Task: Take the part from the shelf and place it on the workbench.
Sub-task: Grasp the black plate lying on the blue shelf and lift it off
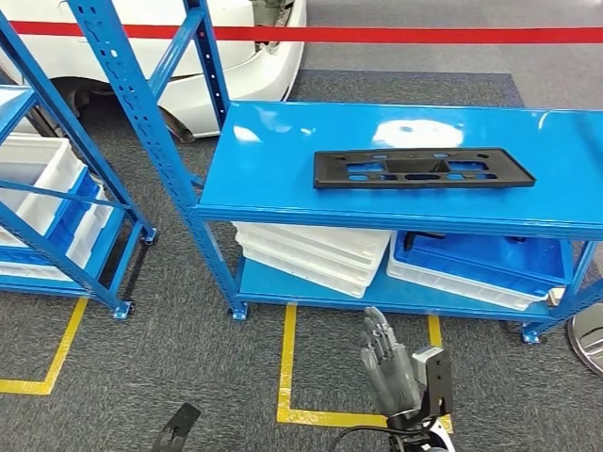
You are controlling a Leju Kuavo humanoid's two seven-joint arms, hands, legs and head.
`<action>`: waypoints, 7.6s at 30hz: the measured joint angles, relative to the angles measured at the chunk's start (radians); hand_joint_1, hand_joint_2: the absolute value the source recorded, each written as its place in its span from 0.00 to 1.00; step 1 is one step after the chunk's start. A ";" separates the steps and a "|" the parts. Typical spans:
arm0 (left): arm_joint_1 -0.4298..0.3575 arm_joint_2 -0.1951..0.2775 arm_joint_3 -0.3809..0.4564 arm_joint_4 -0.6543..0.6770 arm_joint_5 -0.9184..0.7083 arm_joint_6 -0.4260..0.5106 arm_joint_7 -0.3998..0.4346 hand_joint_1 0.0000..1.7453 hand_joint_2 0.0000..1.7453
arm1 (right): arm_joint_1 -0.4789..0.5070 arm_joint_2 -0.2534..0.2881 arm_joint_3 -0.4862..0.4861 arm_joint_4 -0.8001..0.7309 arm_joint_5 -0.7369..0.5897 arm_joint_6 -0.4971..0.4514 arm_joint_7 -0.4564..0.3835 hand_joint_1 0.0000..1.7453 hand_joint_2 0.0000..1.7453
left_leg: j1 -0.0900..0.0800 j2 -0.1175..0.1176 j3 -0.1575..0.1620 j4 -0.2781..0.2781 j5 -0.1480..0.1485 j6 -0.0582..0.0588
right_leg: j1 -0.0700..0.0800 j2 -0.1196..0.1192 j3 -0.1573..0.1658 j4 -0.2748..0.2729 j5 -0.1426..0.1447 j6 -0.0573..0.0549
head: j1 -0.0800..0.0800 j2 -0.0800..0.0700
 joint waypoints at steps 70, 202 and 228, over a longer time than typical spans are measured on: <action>0.002 -0.001 0.064 0.021 -0.051 -0.051 0.024 0.00 0.00 | -0.122 -0.091 0.379 -0.274 -0.019 0.321 -0.127 0.00 0.00 | -0.014 -0.006 -0.102 0.071 0.066 0.012 | 0.024 0.001 0.053 -0.032 -0.018 -0.013 | -0.009 0.000; 0.006 0.000 0.233 0.032 -0.087 -0.043 0.006 0.00 0.00 | -0.414 -0.287 0.522 -0.056 1.175 -0.298 0.456 0.00 1.00 | -0.018 -0.012 -0.076 -0.011 0.088 0.056 | 0.021 0.001 -0.094 0.213 -0.118 0.026 | 0.001 0.000; 0.011 0.010 0.268 0.032 -0.127 -0.053 -0.011 0.00 0.00 | -0.362 -0.286 0.381 0.071 1.492 -0.372 0.602 0.00 1.00 | -0.022 -0.014 -0.077 -0.002 0.081 0.042 | 0.023 0.002 0.004 -0.012 0.002 0.012 | -0.004 0.000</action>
